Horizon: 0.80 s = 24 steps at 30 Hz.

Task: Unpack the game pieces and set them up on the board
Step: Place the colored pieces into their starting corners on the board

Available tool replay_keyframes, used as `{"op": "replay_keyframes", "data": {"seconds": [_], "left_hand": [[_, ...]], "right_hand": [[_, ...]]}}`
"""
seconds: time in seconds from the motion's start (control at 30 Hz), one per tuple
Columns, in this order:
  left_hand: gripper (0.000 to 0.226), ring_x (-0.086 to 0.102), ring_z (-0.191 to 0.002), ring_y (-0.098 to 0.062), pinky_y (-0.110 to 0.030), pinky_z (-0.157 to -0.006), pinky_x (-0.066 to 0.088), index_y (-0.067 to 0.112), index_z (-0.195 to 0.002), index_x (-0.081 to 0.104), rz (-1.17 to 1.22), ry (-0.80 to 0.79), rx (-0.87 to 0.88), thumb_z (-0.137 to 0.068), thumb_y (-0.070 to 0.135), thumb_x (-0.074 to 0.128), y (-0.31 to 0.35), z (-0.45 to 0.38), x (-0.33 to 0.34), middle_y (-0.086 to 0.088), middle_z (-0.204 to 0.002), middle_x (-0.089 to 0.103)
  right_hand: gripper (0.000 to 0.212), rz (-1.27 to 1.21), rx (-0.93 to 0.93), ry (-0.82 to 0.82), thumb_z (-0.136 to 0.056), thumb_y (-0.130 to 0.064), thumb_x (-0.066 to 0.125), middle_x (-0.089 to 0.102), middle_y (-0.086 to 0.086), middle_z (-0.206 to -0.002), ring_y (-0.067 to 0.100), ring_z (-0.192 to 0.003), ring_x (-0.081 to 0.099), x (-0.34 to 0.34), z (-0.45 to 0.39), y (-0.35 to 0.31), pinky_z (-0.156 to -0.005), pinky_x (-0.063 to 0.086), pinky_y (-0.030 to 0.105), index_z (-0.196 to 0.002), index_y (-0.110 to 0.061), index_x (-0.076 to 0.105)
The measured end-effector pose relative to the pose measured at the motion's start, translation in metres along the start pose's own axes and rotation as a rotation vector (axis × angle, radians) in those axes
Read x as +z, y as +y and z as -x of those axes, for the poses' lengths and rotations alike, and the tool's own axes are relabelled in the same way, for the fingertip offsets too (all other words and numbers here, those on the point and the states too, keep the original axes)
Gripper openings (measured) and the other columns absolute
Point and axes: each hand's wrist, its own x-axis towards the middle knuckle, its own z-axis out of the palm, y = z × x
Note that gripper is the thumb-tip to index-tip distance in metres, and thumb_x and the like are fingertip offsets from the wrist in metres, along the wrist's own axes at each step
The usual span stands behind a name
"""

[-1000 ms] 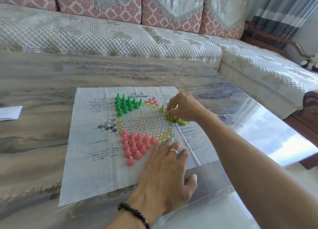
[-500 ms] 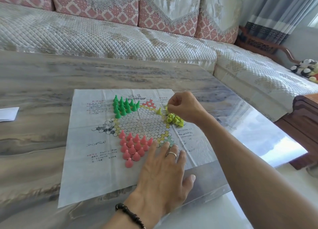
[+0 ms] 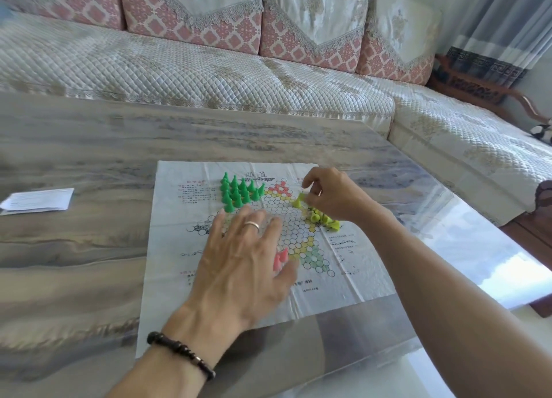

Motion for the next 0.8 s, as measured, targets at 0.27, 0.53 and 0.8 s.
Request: {"op": "replay_keyframes", "data": {"seconds": [0.27,0.53,0.8], "left_hand": [[0.079,0.013,-0.146,-0.021,-0.05,-0.118,0.008,0.027,-0.146,0.027,0.016,-0.052,-0.137,-0.084,0.072,0.008,-0.021,-0.003,-0.003,-0.004,-0.155,0.029],[0.08,0.016,-0.144,-0.017,-0.05,-0.117,0.011,0.025,-0.145,0.031,0.026,-0.081,-0.21,-0.082,0.067,0.005,-0.047,-0.003,-0.004,-0.002,-0.154,0.03],[0.083,0.013,-0.146,-0.02,-0.05,-0.118,0.009,0.024,-0.148,0.028,0.046,-0.126,-0.21,-0.082,0.068,0.003,-0.054,0.0,0.003,-0.005,-0.156,0.026]], "right_hand": [[0.021,0.151,-0.075,-0.082,-0.084,0.002,0.057,0.064,-0.006,-0.081,0.007,-0.072,0.062,0.001,-0.004,-0.009,-0.063,0.05,0.014,-0.089,-0.01,0.073],[0.024,0.227,-0.038,-0.137,-0.08,0.002,0.054,0.062,-0.01,-0.073,0.007,-0.068,0.06,0.009,-0.008,-0.012,-0.067,0.058,0.03,-0.085,-0.014,0.071],[0.016,0.164,-0.008,-0.035,-0.087,-0.008,0.055,0.064,-0.005,-0.087,0.014,-0.079,0.062,0.003,0.002,-0.008,-0.074,0.056,0.036,-0.097,-0.018,0.063]]}}
